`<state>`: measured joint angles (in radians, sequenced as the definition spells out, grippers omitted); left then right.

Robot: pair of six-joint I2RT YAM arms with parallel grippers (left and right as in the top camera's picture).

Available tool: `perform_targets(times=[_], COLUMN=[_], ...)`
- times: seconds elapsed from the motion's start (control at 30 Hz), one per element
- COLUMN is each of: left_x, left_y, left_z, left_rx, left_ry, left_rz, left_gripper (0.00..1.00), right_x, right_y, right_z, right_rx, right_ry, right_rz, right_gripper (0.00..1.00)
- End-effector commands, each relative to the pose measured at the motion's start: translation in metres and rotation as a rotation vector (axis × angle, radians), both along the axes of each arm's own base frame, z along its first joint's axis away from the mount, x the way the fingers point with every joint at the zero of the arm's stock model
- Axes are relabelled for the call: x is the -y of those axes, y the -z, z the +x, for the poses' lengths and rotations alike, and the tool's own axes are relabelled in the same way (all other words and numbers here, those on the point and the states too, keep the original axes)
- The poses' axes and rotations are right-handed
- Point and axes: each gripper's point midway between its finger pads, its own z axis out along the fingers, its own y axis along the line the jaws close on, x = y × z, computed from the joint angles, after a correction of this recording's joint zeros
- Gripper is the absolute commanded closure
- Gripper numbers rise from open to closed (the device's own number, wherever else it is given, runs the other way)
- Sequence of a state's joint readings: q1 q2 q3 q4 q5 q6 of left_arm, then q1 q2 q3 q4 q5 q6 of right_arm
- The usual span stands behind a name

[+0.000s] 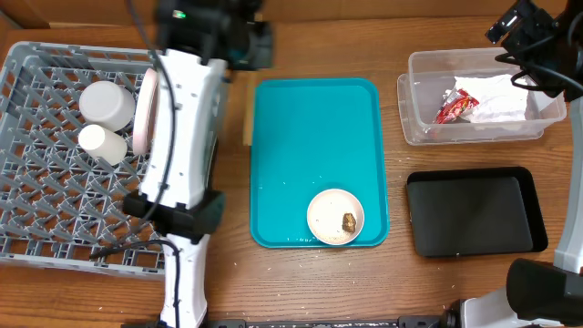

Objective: Sort waste into correct bins and load items into the dishwasher
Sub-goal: 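Carry the second chopstick to the rack and insert it beside the first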

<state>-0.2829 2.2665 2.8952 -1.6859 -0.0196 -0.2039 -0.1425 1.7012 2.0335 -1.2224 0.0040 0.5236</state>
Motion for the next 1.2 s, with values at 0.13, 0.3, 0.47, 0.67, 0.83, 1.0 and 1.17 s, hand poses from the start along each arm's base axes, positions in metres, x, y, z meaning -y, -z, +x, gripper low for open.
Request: perform_targets(times=[0.13, 0.3, 0.47, 0.67, 0.83, 1.0, 1.17], left_x=[-0.088, -0.121, -0.130, -0.130, -0.124, -0.106, -0.083], left_y=[0.047, 0.090, 0.124, 0.146, 0.143, 0.121, 0.068], left_z=[0.012, 0.011, 0.009, 0.004, 0.008, 0.006, 0.000], left_rx=[-0.135, -0.261, -0.334, -0.388, -0.363, -0.334, -0.240], left_ry=[0.068, 0.020, 0.044, 0.046, -0.003, 0.028, 0.074], left_rz=[0.233, 0.250, 0.264, 0.264, 0.210, 0.118, -0.015], left_gripper=[0.96, 0.96, 0.96, 0.80, 0.27, 0.23, 0.20], right_x=[0.000, 0.000, 0.000, 0.000, 0.000, 0.000, 0.000], right_y=[-0.005, -0.005, -0.005, -0.005, -0.005, -0.005, -0.005], right_z=[0.001, 0.001, 0.001, 0.001, 0.001, 0.001, 0.001], right_rx=[0.015, 0.015, 0.015, 0.015, 0.015, 0.015, 0.015], right_ry=[0.001, 0.001, 0.001, 0.001, 0.001, 0.001, 0.001], right_rz=[-0.004, -0.004, -0.004, -0.004, -0.004, -0.004, -0.004], right_gripper=[0.00, 0.00, 0.00, 0.00, 0.00, 0.00, 0.00])
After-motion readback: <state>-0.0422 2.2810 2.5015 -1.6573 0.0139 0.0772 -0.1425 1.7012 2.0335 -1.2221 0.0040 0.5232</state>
